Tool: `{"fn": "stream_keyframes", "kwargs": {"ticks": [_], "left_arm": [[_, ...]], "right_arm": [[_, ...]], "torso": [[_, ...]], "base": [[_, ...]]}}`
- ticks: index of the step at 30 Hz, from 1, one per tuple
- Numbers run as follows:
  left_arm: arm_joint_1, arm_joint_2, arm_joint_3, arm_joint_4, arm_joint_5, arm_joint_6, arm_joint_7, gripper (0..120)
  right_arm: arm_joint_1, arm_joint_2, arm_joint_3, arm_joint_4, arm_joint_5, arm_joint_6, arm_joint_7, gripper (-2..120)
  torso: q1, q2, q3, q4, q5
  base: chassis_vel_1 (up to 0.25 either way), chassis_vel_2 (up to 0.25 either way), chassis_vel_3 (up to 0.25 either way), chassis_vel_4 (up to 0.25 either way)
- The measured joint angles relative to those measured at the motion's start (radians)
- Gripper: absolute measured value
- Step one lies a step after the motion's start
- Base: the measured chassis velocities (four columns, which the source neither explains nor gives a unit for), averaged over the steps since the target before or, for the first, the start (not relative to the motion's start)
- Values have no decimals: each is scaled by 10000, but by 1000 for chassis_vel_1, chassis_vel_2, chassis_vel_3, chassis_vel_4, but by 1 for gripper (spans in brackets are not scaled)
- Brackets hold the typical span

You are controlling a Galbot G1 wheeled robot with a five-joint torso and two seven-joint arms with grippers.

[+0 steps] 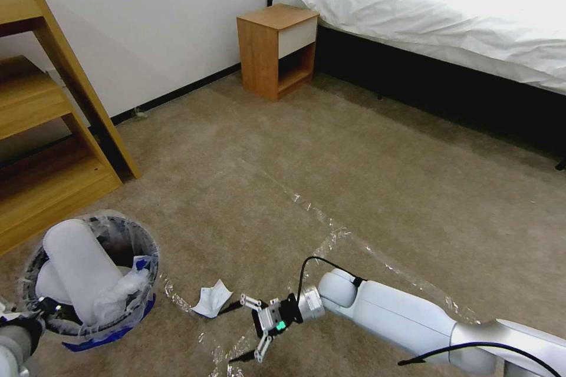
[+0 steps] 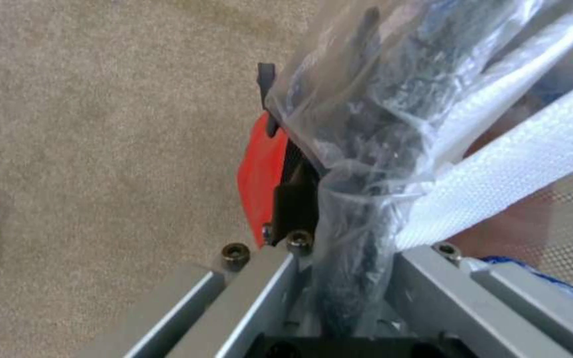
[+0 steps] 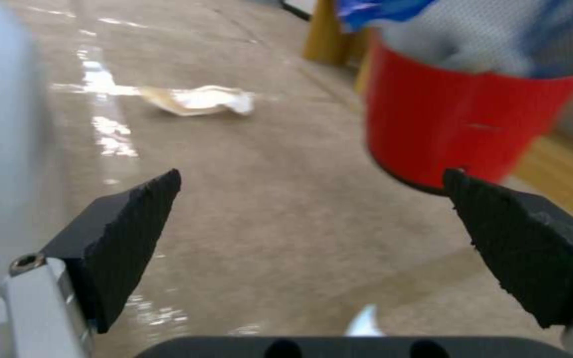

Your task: Pick up the trash bin and place the garbage on the floor into it.

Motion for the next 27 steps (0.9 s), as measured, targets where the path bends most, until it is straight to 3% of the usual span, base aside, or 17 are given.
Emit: {"fn": "stream_keyframes", "kwargs": {"ticks": [15,27], "left_arm": [[27,-96,105,-79,46,3,16,0],[52,-168,175,-118,56,11,36,0]], "right_arm": [[294,854,320,-753,-849,-147,1259,100],[404,1534,357,-1872,-1691,-173,1340,100]], "torso": [[0,0,0,1,0],[0,0,1,-1,1]], "base": [[0,0,0,0],[0,0,0,0]]}}
